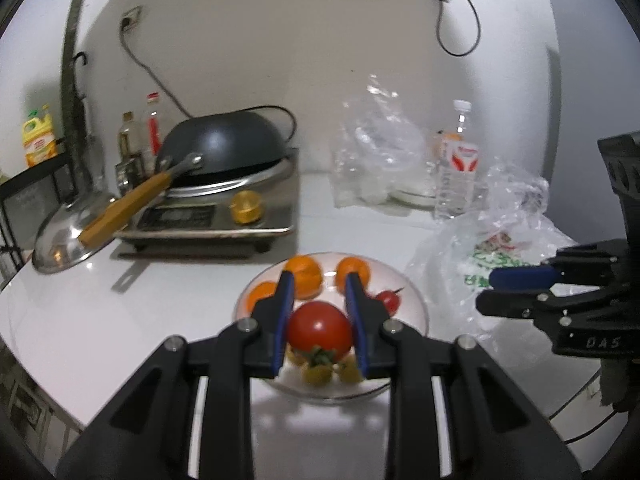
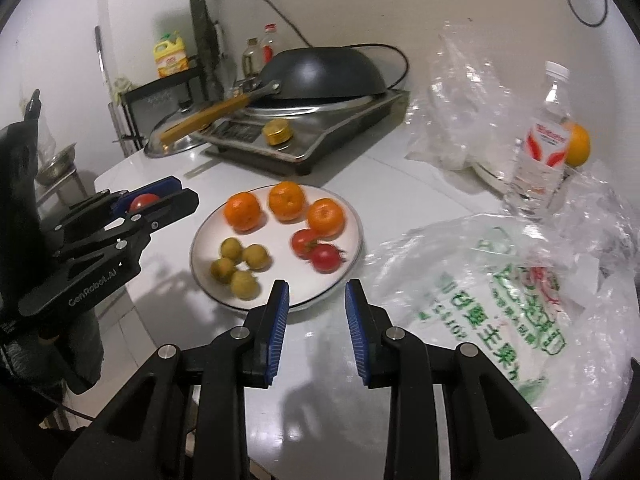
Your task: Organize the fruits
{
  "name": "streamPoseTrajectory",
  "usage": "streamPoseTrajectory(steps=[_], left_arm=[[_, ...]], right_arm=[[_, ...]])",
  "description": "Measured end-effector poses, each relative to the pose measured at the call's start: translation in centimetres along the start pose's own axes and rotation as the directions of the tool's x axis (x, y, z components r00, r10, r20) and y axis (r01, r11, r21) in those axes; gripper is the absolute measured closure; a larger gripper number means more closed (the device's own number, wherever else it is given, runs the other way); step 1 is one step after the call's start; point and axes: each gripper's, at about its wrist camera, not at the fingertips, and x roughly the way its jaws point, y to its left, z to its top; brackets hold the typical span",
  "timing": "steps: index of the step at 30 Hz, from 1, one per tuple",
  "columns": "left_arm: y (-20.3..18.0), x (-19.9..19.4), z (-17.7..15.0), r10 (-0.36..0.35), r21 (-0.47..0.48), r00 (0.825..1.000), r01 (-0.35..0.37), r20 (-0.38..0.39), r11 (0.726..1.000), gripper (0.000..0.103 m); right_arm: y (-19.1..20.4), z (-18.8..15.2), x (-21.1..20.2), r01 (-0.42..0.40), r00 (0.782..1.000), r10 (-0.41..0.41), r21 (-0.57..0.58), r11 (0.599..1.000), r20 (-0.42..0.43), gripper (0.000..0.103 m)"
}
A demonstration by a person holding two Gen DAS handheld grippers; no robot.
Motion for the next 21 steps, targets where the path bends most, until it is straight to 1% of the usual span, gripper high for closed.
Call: streamPoseTrajectory(steps=[3, 7, 12, 21], left_arm=[[-1.2, 1.1, 0.6, -0.017, 0.021, 1.0, 0.017, -0.012, 1.0, 0.077], [-2.3, 3.1, 0.8, -0.031, 0.031, 0.998, 0.033, -0.048, 0.999, 0.077], [-3.5, 5.4, 1.0, -0.038, 0.05, 0.996, 0.042, -0.081, 0.998, 0.077], [-4.3, 9.0, 0.0, -0.045, 0.044, 0.986, 0.053, -0.16, 0.998, 0.077]], right_arm=[[-1.4, -0.1, -0.1, 0.006, 1.0, -0.006, 0.02, 1.0, 0.005, 0.072], [-3.0, -0.3, 0.1, 0.009, 1.0, -0.009, 0.042, 0.999, 0.006, 0.072], [-4.7, -0.7, 0.8, 0.006, 1.0, -0.006, 0.065, 0.998, -0.004, 0.072], [-6.4, -1.0, 2.6, -0.002, 1.0, 0.004, 0.087, 0.996, -0.025, 0.072]])
